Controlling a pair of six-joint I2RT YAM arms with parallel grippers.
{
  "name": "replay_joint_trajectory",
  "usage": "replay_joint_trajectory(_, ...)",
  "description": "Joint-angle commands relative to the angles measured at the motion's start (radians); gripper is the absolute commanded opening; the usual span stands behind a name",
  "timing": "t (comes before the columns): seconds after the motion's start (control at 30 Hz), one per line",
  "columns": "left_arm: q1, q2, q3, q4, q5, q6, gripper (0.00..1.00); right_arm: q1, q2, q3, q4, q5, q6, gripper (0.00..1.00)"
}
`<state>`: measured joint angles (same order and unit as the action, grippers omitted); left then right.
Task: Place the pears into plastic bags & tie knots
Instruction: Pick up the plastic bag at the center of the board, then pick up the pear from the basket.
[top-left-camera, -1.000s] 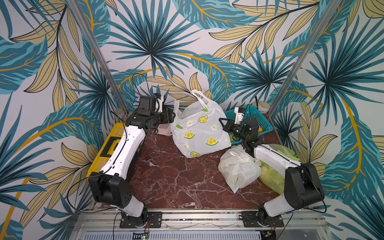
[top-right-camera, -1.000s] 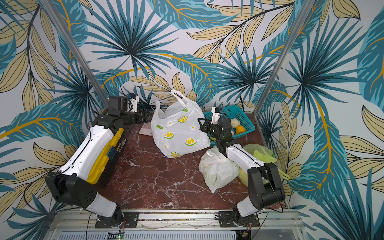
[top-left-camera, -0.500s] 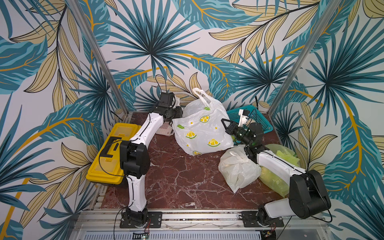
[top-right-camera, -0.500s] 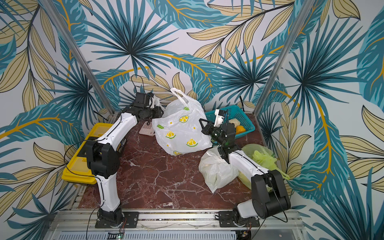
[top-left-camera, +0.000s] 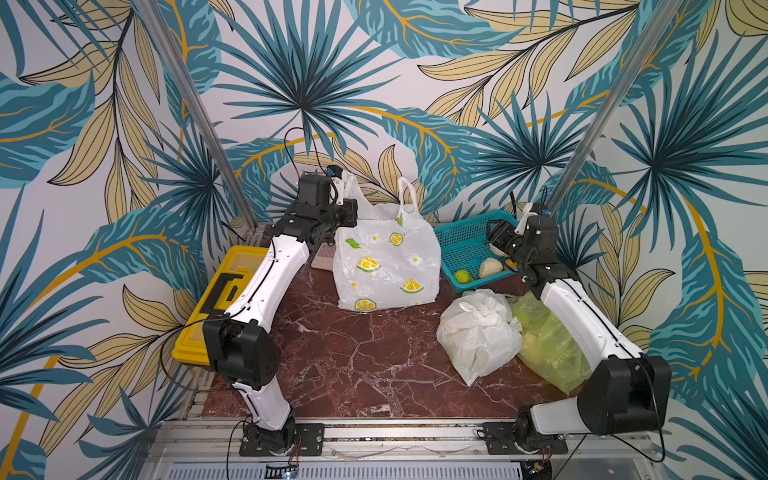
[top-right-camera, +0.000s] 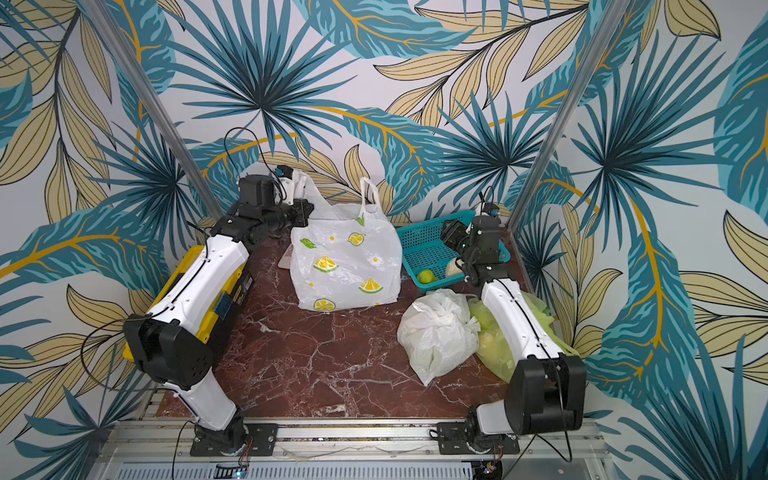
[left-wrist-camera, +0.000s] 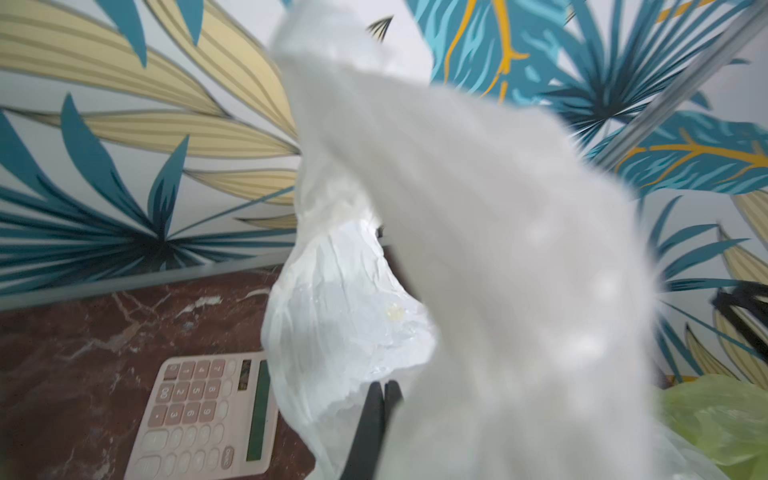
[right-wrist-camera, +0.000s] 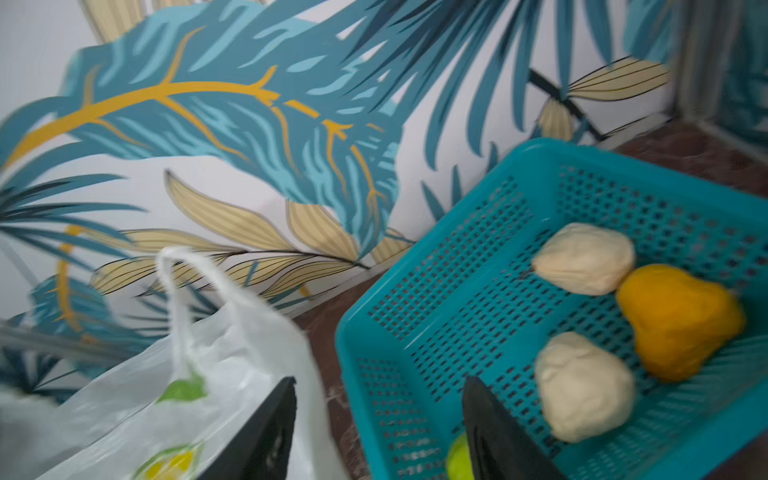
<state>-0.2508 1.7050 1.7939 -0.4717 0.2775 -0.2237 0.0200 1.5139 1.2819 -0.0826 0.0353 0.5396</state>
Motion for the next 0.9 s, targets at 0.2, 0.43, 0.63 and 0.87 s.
replay_joint_trajectory(0.2,-0.027,-0.093,-0.06,0.029,0.207,0.097,0.0,-0.028,0.478,0.425,-0.448,0.322,-0.328,0.8)
replay_joint_trajectory(0.43,-0.027,-0.14,-0.103,0.029,0.297,0.103,0.0,-0.035,0.716,0.624,-0.5,0.363,-0.408,0.84)
replay_joint_trajectory(0.63,-0.028,-0.157,-0.135,0.028,0.307,0.107,0.0,-0.045,0.91,0.839,-0.569,0.428,-0.446,0.84)
replay_joint_trajectory(0.87,-0.027,-0.179,-0.178,0.028,0.302,0.113,0.0,-0.068,1.074,1.082,-0.687,0.444,-0.407,0.84)
